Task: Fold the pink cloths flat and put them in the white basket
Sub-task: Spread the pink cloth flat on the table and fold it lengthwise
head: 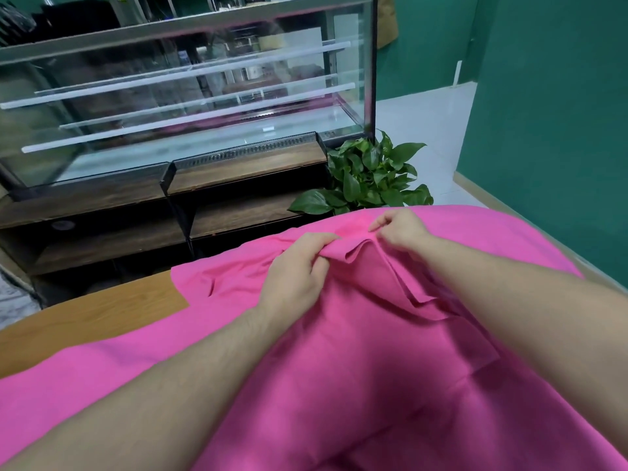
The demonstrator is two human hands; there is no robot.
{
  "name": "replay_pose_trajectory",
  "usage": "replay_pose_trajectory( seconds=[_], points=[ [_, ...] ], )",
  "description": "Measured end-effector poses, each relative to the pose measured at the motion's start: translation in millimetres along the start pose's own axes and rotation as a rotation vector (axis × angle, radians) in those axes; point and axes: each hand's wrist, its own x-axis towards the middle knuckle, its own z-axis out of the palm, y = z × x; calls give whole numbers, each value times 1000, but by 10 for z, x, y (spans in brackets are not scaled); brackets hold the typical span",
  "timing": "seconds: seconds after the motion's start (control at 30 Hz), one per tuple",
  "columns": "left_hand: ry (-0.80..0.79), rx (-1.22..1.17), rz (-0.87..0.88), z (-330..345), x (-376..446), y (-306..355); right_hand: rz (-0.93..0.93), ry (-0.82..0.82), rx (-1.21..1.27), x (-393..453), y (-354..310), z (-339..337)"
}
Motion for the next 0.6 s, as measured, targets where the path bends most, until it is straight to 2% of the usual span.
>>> replay_pose_trajectory(
  seconds=[0.13,0.27,0.37,0.43,0.5,0.6],
  points=[
    [32,-23,-22,65,179,-12,17,-22,-40,88,111,93],
    [51,-91,-33,131,351,17,41,-70,77,180,173,62],
    [64,-119,-46,211,455,16,-15,-171,183,200,176,35],
    [70,-136,-67,259,521,21,-75,-129,193,197,152,-32],
    [71,-161,-117,301,599,26,-96,-71,168,200,105,-109],
    [60,-179,-214,375,713,9,-107,-143,13,171,110,-142]
  ],
)
